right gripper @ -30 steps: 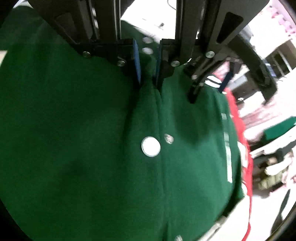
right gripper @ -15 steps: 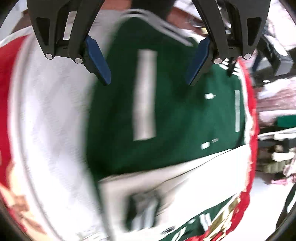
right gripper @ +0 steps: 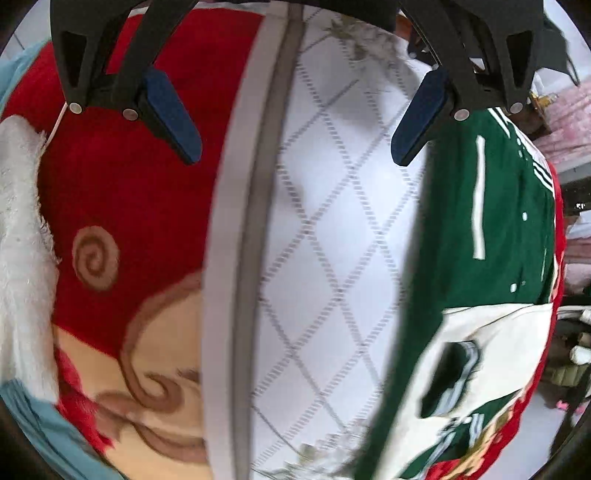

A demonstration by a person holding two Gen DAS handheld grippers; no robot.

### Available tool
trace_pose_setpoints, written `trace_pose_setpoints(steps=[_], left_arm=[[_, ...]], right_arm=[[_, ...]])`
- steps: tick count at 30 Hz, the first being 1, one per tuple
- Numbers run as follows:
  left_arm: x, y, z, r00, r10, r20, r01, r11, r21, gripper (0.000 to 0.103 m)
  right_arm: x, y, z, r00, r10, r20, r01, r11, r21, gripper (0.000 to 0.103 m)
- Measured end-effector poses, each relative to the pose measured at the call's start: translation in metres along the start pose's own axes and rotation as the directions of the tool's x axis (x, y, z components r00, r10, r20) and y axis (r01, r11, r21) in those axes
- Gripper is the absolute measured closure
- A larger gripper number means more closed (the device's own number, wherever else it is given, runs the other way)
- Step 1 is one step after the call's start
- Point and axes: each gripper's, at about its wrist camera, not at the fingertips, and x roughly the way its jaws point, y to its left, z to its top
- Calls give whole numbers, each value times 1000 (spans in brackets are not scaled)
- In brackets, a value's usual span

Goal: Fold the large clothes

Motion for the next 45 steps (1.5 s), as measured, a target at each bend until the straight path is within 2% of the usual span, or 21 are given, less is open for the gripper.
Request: trace_pose_setpoints(steps=[4, 7, 11, 13, 14, 15, 16, 18, 24, 25, 26, 28, 29, 30, 31, 32, 35, 39, 41, 45], left_arm=[[35, -10, 9, 989, 122, -82, -125, 991, -37, 1], [54, 4, 20, 979, 148, -138, -165, 979, -119, 1], [73, 23, 28, 976, 111, -187, -146, 972, -183, 1], [74, 33, 31, 981, 53, -186, -96, 969, -228, 14], [73, 35, 30, 984, 29, -179, -73, 966, -247, 41], [70, 39, 30, 986, -11, -168, -35, 962, -270, 68], [69, 44, 31, 987, -51, -153, 6, 958, -285, 78], [65, 47, 34, 989, -71, -131, 30, 957, -290, 88], [63, 58, 36, 986, -128, -105, 92, 950, -299, 90], [63, 60, 36, 986, -131, -100, 96, 951, -295, 90], [63, 60, 36, 987, -133, -94, 101, 951, -293, 91], [65, 61, 39, 986, -145, -87, 114, 952, -284, 92], [65, 63, 39, 985, -154, -81, 125, 948, -291, 93], [65, 67, 41, 984, -163, -75, 134, 947, -293, 94], [64, 67, 41, 983, -167, -70, 140, 946, -293, 95], [64, 70, 41, 983, -175, -61, 150, 945, -291, 95], [58, 86, 34, 975, -221, -28, 203, 934, -295, 96], [35, 121, 8, 966, -255, 38, 255, 920, -298, 96], [19, 134, -10, 956, -284, 67, 291, 918, -269, 96], [-10, 160, -45, 921, -381, 85, 390, 898, -201, 97]], right_arm=[[19, -5, 4, 1000, -1, 0, 1, 1000, 9, 0], [31, -8, 12, 999, 33, 0, -33, 999, 24, 0], [40, -2, 30, 992, 121, 31, -122, 992, 30, 0], [43, 6, 46, 977, 204, 66, -206, 978, 29, 0], [43, 9, 52, 968, 238, 80, -241, 970, 27, 0], [44, 13, 60, 956, 278, 96, -281, 959, 23, 0], [47, 17, 68, 939, 324, 113, -328, 944, 24, 0], [52, 24, 87, 892, 429, 144, -439, 897, 42, 0], [76, 46, 131, 757, 609, 237, -642, 761, 96, 0], [81, 51, 138, 740, 623, 252, -662, 741, 112, 0], [84, 55, 142, 735, 625, 263, -668, 734, 123, 0], [92, 66, 152, 711, 645, 279, -695, 706, 136, 0], [92, 71, 157, 719, 632, 289, -685, 714, 145, 0], [92, 75, 160, 723, 622, 301, -680, 719, 145, 19], [93, 79, 163, 750, 591, 296, -650, 741, 168, 77], [95, 79, 162, 768, 578, 277, -633, 749, 196, 82], [90, 73, 154, 763, 581, 285, -645, 719, 259, 88], [41, 66, 124, 788, 541, 293, -605, 768, 210, 91], [12, 56, 95, 804, 514, 299, -579, 791, 196, 91], [-44, 46, 36, 851, 429, 304, -495, 848, 188, 91]])
